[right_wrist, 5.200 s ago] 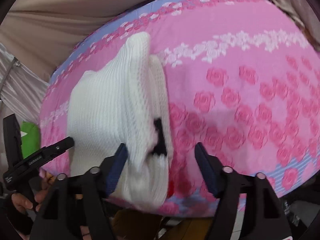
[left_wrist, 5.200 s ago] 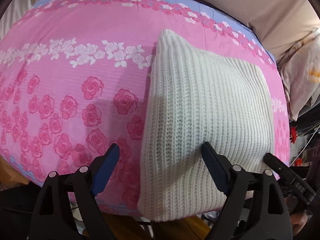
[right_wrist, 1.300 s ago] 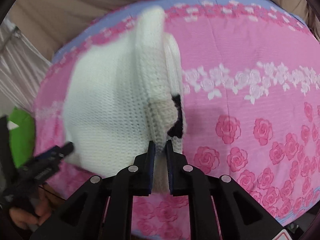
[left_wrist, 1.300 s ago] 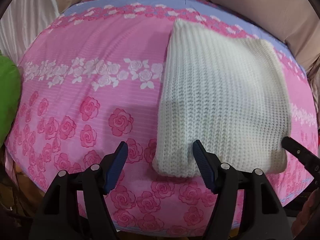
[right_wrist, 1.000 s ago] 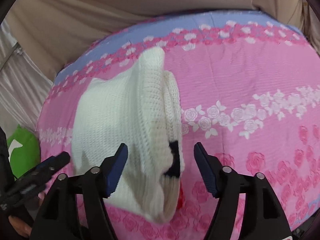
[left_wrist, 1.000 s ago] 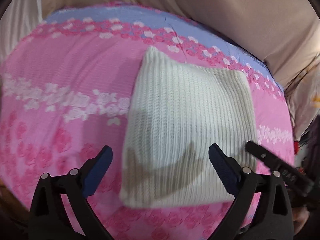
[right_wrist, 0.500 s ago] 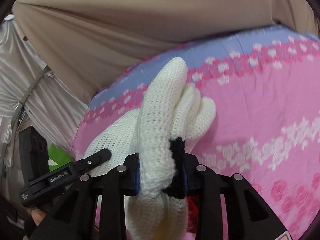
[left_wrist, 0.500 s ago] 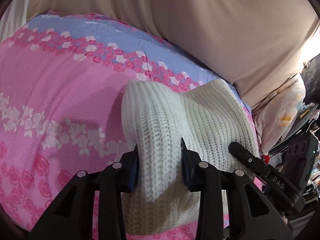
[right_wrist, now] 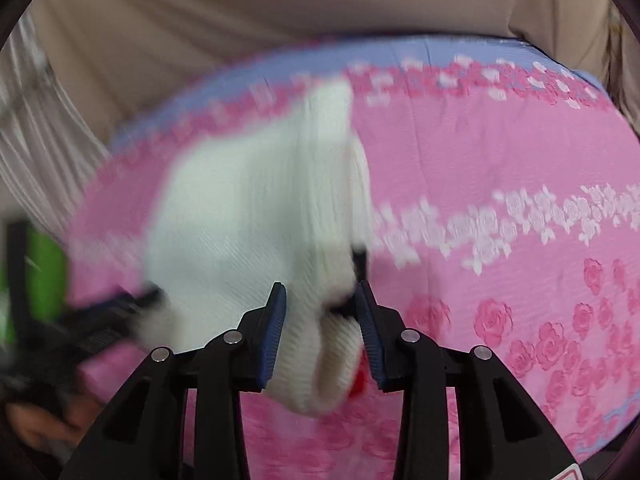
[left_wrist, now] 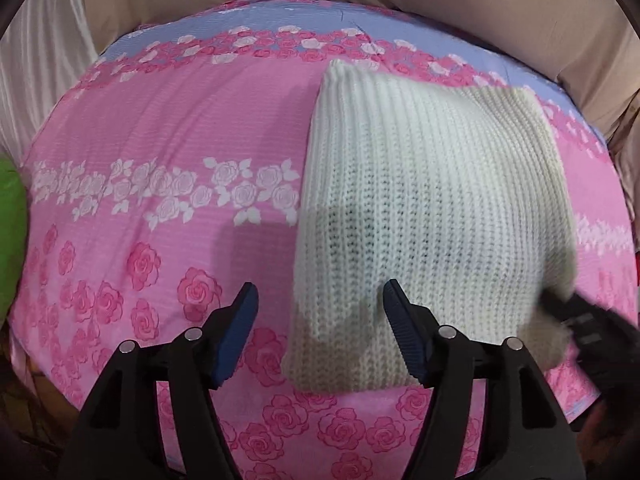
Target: Fold small clothes
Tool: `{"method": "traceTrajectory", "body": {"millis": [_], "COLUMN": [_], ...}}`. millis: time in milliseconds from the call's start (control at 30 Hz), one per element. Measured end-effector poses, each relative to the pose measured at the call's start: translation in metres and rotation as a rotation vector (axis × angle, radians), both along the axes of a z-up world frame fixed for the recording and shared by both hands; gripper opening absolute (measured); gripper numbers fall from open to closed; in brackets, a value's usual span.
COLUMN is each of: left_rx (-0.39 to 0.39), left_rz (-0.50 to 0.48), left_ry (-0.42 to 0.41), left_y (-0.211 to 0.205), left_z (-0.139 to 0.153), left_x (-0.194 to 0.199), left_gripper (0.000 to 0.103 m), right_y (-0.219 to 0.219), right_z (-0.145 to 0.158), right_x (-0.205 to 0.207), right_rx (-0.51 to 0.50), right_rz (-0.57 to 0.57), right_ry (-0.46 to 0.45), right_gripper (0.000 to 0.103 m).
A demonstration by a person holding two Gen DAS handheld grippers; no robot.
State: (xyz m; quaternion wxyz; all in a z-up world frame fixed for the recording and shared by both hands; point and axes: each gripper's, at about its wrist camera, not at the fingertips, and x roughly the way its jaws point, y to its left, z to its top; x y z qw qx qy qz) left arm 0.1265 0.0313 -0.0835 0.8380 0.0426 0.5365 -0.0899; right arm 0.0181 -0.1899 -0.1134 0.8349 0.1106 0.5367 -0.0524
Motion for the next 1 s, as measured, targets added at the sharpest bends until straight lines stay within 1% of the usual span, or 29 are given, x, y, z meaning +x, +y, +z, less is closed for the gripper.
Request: {"method": "traceTrajectory", "body": {"millis": [33, 67, 100, 133, 200, 233, 267, 300, 367, 500, 600, 800, 1000], "left_rx": [0.013, 0.022, 0.028, 0.034, 0.033, 0.03, 0.036, 0.05, 0.067, 0.072, 0.085, 0.085, 0.092], "left_rz": [0.0, -0.002, -0.006, -0.009, -0.003, 0.002, 0.007, 0.013, 0.015, 0.021, 0.016, 0.054, 0.048], "left_ry": [-0.007, -0.02, -0.037, -0.053, -0.085, -0.097, -0.107, -0.12, -0.153, -0.194, -0.197, -0.198, -0.202], "left_y": [-0.002, -0.003, -0.003, -0.004, -0.005, -0.006, -0.006, -0.008, -0.012, -0.017, -0.022, -0.019, -0.023], "left_z": [0.002, 0.007, 0.013, 0.018, 0.029, 0.032, 0.036, 0.039, 0.046, 0.053, 0.051, 0.052, 0.052], "left_x": [-0.002, -0.005, -0.009, -0.013, -0.017, -0.02, -0.022, -0.026, -0.032, -0.042, -0.045, -0.051, -0.056], "left_gripper": [0.063, 0.063, 0.063, 0.063, 0.063, 0.065, 0.069, 0.071, 0.08, 0.083, 0.083, 0.083, 0.083], "right_y": [-0.002, -0.005, -0.003, -0.001, 0.0, 0.001, 0.001, -0.001, -0.004, -0.004, 0.0, 0.007, 0.013], "right_z": [-0.007, -0.003, 0.005, 0.016, 0.04, 0.048, 0.055, 0.059, 0.062, 0.061, 0.06, 0.059, 0.064], "right_x": [-0.005, -0.013, -0.016, -0.02, -0.028, -0.032, -0.036, -0.039, -0.044, -0.048, -0.052, -0.059, -0.064], "right_rx": [0.059, 0.097, 0.102, 0.078, 0.005, -0.03, -0.057, -0.062, -0.067, -0.081, -0.087, -0.105, -0.131], "right_rz": [-0.034, -0.059, -0.064, -0.062, -0.067, -0.083, -0.113, -0.14, -0.178, -0.192, -0.193, -0.191, -0.196], "right_ry": [0.009, -0.004, -0.019, -0.045, -0.106, -0.121, -0.132, -0.141, -0.151, -0.146, -0.138, -0.129, -0.137], "right_gripper": [0.033, 0.033, 0.033, 0.033, 0.039, 0.048, 0.057, 0.06, 0.063, 0.065, 0.066, 0.067, 0.067]}}
